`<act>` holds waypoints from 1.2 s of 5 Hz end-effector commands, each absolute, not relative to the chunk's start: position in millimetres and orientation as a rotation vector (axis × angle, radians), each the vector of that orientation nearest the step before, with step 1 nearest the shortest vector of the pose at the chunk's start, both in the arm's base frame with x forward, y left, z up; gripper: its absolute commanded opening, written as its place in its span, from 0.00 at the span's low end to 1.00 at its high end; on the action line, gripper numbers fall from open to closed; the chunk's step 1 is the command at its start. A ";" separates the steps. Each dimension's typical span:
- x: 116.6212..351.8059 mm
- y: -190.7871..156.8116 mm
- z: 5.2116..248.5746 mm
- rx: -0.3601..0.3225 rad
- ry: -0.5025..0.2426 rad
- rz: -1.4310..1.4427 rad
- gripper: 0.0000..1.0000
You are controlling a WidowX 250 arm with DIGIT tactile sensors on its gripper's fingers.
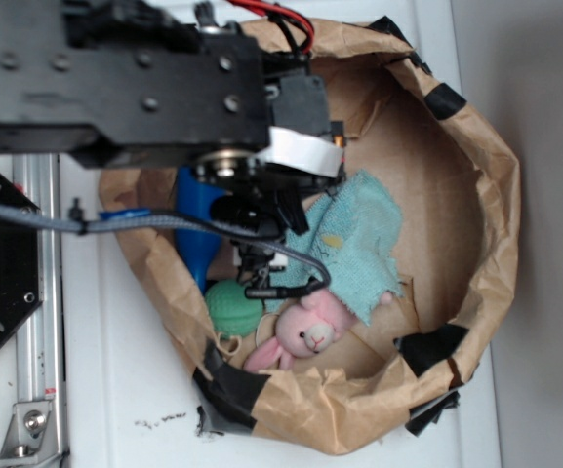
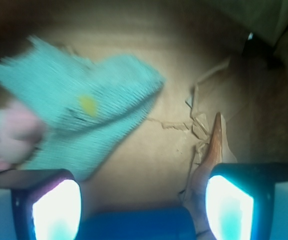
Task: Grab the shell.
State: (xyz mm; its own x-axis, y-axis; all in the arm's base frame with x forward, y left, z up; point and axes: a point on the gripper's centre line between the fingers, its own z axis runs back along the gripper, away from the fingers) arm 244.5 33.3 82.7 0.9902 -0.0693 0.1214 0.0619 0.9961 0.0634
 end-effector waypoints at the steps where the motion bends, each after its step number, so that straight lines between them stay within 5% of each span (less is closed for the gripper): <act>1: 230.8 85.5 73.3 0.131 -0.126 -0.008 1.00; 4: 234.7 101.9 33.8 0.138 -0.048 0.006 1.00; 6: 244.3 80.5 10.9 0.044 0.039 0.089 1.00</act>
